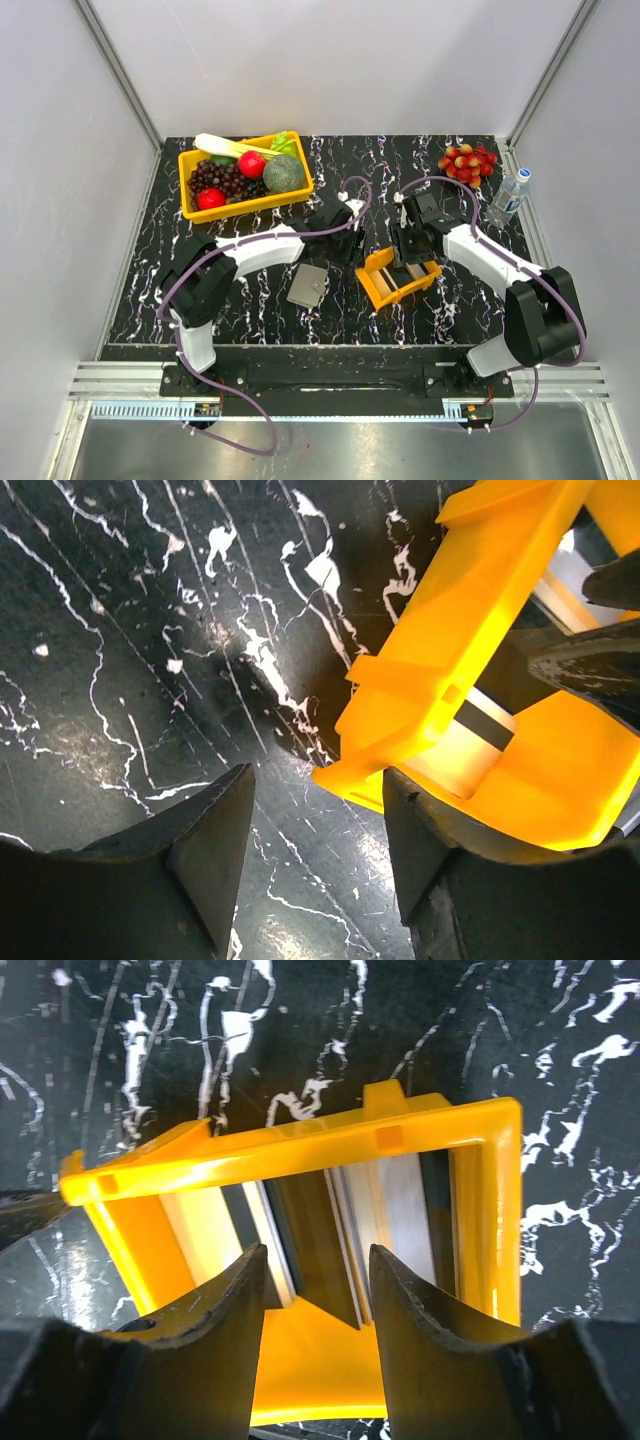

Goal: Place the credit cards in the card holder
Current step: Pick up the credit card from the storage box, then place the credit card in the storage box.

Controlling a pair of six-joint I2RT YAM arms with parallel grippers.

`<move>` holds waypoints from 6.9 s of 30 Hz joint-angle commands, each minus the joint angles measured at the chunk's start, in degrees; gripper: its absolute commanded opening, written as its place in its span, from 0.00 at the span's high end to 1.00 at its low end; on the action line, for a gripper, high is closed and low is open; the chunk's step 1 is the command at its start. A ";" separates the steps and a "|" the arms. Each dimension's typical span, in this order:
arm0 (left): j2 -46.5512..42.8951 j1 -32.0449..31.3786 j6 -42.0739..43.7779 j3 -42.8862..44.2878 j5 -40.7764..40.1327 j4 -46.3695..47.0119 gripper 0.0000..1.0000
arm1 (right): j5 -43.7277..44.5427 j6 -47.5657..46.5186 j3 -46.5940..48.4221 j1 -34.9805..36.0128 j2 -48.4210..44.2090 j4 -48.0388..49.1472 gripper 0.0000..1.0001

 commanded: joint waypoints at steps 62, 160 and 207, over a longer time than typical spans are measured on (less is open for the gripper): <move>4.42 2.16 -4.33 4.55 8.51 6.85 0.79 | 11.83 -2.02 6.94 8.48 1.06 0.82 1.00; 2.84 4.01 -42.23 -10.84 36.03 67.16 1.00 | -19.80 30.77 -3.52 -10.68 -26.02 11.01 0.77; 0.99 -1.35 -8.64 4.28 19.77 14.50 1.00 | -14.26 28.39 -5.01 -10.68 -15.83 8.82 0.12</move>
